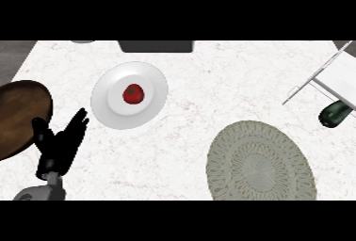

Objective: Pick the sweet potato from the placemat and place it in the tiered shelf

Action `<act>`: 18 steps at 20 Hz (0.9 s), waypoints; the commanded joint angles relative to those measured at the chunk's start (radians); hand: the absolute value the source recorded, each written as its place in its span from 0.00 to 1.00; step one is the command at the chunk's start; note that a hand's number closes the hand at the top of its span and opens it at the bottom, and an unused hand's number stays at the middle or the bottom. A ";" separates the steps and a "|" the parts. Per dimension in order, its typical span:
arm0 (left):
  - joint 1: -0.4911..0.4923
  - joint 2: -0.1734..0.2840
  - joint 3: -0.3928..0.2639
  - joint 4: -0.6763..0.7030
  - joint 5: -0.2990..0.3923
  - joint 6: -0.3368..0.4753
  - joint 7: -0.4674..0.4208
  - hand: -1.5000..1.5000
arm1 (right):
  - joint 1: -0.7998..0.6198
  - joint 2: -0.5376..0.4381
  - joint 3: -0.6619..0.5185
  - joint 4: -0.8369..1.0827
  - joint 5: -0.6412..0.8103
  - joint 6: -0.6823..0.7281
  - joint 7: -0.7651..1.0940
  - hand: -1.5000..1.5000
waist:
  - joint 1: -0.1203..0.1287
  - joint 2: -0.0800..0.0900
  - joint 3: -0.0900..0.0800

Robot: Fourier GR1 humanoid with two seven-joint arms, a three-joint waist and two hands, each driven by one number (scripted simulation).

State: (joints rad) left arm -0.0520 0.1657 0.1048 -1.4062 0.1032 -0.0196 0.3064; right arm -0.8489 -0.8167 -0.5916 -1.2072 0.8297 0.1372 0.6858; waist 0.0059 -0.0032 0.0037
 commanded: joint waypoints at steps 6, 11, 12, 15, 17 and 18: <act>0.028 -0.001 0.001 0.031 0.009 -0.029 0.000 0.50 | -0.075 0.015 -0.117 -0.015 -0.128 -0.139 0.023 0.00 | 0.000 0.003 -0.004; 0.005 0.019 0.024 0.004 0.027 -0.030 0.037 0.50 | -0.066 0.044 -0.177 -0.097 -0.186 -0.234 0.055 0.00 | -0.005 0.001 -0.004; 0.001 -0.010 0.010 0.074 -0.011 0.001 -0.010 0.50 | -0.051 0.041 -0.200 -0.113 -0.176 -0.272 0.051 0.00 | -0.012 0.003 -0.004; 0.024 -0.007 0.011 0.052 0.000 -0.021 -0.029 0.50 | -0.044 -0.003 -0.189 -0.127 -0.133 -0.333 0.067 0.00 | -0.006 0.003 -0.005; -0.018 -0.015 0.009 0.037 0.009 -0.006 0.028 0.50 | -0.003 -0.050 -0.208 -0.107 -0.102 -0.346 0.076 0.00 | -0.011 0.003 -0.004; 0.007 0.006 0.024 0.040 0.007 -0.013 0.020 0.50 | 0.018 -0.106 -0.238 -0.118 -0.110 -0.298 0.090 0.00 | -0.017 0.001 -0.004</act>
State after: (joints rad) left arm -0.0531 0.1670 0.1173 -1.4022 0.1045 -0.0269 0.3142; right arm -0.8789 -0.8533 -0.7915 -1.2960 0.6992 -0.1536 0.7455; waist -0.0008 -0.0053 0.0036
